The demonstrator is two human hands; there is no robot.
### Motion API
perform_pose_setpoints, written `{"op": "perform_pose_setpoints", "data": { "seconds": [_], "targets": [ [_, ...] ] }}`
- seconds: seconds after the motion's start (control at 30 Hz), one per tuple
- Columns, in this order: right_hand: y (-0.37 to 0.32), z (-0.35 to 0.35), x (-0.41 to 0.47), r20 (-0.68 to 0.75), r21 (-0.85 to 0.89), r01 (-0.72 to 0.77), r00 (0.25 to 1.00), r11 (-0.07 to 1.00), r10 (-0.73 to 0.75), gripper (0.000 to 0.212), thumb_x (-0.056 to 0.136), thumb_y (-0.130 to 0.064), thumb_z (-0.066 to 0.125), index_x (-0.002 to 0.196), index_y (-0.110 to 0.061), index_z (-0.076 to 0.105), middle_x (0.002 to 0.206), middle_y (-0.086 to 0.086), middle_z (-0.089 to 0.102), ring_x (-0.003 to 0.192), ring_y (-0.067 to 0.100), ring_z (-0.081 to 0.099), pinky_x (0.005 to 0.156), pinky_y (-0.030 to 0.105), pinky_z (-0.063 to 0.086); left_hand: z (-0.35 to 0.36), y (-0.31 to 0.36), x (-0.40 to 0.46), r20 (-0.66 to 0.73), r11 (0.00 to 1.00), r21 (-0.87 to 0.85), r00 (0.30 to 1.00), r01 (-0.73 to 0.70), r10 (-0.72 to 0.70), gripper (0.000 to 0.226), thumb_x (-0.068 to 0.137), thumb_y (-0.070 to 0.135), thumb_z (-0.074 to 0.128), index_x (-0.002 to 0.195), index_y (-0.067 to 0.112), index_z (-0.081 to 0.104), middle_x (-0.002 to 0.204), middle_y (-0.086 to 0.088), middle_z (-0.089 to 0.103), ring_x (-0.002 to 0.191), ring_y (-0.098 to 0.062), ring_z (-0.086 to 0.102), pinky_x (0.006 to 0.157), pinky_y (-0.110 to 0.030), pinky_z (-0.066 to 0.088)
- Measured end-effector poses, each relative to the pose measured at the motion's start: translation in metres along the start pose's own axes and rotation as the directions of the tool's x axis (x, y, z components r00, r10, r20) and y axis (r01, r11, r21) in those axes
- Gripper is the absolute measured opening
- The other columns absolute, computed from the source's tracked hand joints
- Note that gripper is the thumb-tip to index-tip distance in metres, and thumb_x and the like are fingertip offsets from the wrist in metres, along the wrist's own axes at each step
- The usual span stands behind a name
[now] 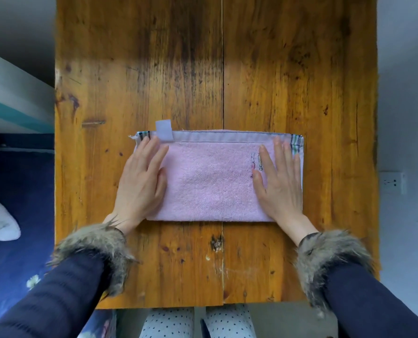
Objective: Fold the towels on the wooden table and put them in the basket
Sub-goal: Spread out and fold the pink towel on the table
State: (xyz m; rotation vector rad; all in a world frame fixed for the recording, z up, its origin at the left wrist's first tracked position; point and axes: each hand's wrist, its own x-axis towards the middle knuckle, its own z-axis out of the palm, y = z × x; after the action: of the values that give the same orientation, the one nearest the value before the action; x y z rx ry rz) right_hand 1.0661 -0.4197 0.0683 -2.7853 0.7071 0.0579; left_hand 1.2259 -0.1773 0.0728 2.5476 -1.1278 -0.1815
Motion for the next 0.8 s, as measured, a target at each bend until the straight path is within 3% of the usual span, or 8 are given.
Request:
{"op": "perform_pose_setpoints", "data": {
  "seconds": [0.1,0.17,0.23,0.3,0.37,0.53,0.7,0.8],
  "targets": [
    [-0.02,-0.002,0.004,-0.04,-0.004,0.025,0.999,1.0,-0.025,0.055,0.094,-0.039,0.033,0.145,-0.017,0.029,0.155,0.012,0.017,0.143,0.025,0.006,0.115,0.047,-0.003,-0.006,0.004,0.006,-0.145,0.984,0.002,0.973,0.179,-0.177,0.041,0.088,0.011,0.046,0.129,0.008,0.042,0.137,-0.018,0.042,0.127,-0.032,0.038,0.096,-0.043,0.033],
    [-0.039,0.002,0.003,-0.025,0.009,0.065,0.998,0.998,-0.065,0.056,0.094,-0.04,0.034,0.145,-0.017,0.029,0.154,0.011,0.019,0.143,0.025,0.007,0.115,0.048,-0.002,-0.007,0.006,0.008,-0.166,0.885,-0.13,0.87,0.448,-0.465,0.04,0.09,0.017,0.05,0.128,0.009,0.044,0.131,-0.015,0.043,0.12,-0.03,0.038,0.095,-0.039,0.03],
    [-0.057,0.01,-0.001,0.005,0.014,0.114,0.993,0.993,-0.114,0.056,0.094,-0.041,0.032,0.145,-0.018,0.028,0.154,0.011,0.019,0.143,0.025,0.008,0.114,0.051,0.002,-0.006,0.005,0.006,-0.12,0.75,-0.284,0.755,0.597,-0.645,0.037,0.09,0.02,0.052,0.124,0.006,0.046,0.123,-0.017,0.045,0.113,-0.03,0.039,0.094,-0.03,0.025],
    [-0.068,0.019,-0.006,0.042,-0.019,0.138,0.99,0.99,-0.137,0.057,0.094,-0.043,0.03,0.146,-0.02,0.026,0.155,0.01,0.019,0.143,0.025,0.008,0.113,0.054,0.003,-0.004,0.005,-0.004,-0.082,0.732,-0.296,0.747,0.614,-0.66,0.032,0.09,0.021,0.053,0.117,0.003,0.05,0.116,-0.019,0.048,0.109,-0.031,0.039,0.09,-0.026,0.023],
    [-0.072,0.026,-0.008,0.062,-0.06,0.124,0.991,0.991,-0.12,0.058,0.094,-0.044,0.029,0.147,-0.021,0.024,0.156,0.007,0.018,0.144,0.024,0.008,0.114,0.054,0.003,-0.004,0.008,-0.017,-0.018,0.727,-0.253,0.749,0.638,-0.663,0.03,0.09,0.024,0.054,0.113,0.005,0.052,0.114,-0.017,0.048,0.107,-0.03,0.039,0.09,-0.031,0.027],
    [-0.071,0.029,-0.008,0.084,-0.106,0.104,0.992,0.989,-0.095,0.059,0.094,-0.046,0.026,0.148,-0.023,0.018,0.157,0.004,0.015,0.144,0.023,0.006,0.113,0.054,0.004,-0.015,0.02,-0.025,0.105,0.593,-0.147,0.608,0.792,-0.787,0.038,0.087,0.038,0.058,0.111,0.009,0.053,0.118,-0.015,0.044,0.113,-0.033,0.037,0.093,-0.042,0.031],
    [-0.073,0.028,-0.008,0.1,-0.131,0.092,0.992,0.987,-0.079,0.059,0.094,-0.046,0.024,0.148,-0.023,0.016,0.157,0.004,0.013,0.144,0.022,0.004,0.113,0.053,0.002,-0.023,0.02,-0.01,0.214,0.536,-0.093,0.543,0.839,-0.812,0.03,0.087,0.035,0.057,0.106,0.012,0.058,0.122,-0.014,0.042,0.119,-0.034,0.034,0.097,-0.042,0.029],
    [-0.073,0.029,-0.008,0.109,-0.14,0.082,0.992,0.987,-0.067,0.059,0.094,-0.046,0.023,0.148,-0.024,0.015,0.157,0.003,0.011,0.144,0.022,0.004,0.113,0.053,0.001,-0.027,0.015,-0.007,0.239,0.526,-0.118,0.538,0.842,-0.808,0.023,0.085,0.034,0.059,0.097,0.015,0.061,0.115,-0.012,0.053,0.113,-0.034,0.043,0.09,-0.04,0.034]
  ]
}}
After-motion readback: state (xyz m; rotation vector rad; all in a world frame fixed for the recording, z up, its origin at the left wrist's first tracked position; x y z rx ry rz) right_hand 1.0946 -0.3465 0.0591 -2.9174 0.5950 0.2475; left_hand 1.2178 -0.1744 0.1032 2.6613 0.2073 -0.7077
